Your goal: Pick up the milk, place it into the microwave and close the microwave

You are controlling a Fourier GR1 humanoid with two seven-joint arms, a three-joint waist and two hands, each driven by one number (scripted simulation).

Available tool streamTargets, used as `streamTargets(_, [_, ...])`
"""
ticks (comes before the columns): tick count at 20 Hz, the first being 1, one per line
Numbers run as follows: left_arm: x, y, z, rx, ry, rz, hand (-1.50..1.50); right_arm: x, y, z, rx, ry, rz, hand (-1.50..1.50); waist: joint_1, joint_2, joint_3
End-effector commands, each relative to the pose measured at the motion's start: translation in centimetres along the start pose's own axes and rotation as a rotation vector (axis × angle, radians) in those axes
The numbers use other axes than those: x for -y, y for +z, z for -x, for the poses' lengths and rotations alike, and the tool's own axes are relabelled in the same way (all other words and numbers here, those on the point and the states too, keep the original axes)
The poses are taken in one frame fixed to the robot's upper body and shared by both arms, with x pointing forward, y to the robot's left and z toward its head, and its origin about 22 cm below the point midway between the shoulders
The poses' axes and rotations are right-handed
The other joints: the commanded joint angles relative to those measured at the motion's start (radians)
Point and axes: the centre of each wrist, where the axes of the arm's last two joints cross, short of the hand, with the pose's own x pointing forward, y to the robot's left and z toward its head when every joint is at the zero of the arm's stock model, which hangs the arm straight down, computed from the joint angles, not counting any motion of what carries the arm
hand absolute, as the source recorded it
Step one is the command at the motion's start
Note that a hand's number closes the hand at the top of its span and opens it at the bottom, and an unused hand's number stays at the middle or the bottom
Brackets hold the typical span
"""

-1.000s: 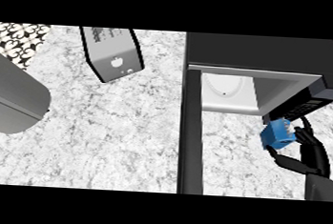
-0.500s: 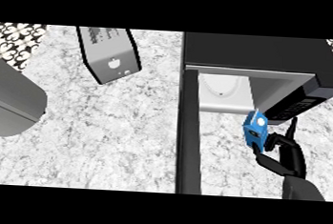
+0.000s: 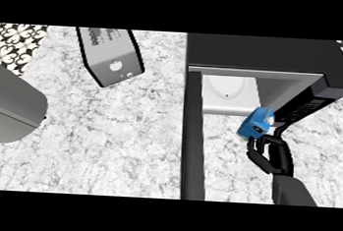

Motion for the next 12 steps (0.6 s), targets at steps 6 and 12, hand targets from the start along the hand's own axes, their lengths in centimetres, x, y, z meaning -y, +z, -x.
streamTargets(6, [0.6, -0.8, -1.1, 0.05, 0.019, 0.036, -1.5, 0.5, -7.8, -4.0, 0.111, 0.08, -0.041, 1.5, 0.019, -0.002, -0.003])
streamTargets(12, [-0.6, -1.4, -0.7, 0.042, 0.018, 0.043, -1.5, -0.3, -11.4, -6.2, 0.073, 0.134, -0.032, 1.5, 0.034, 0.005, -0.003])
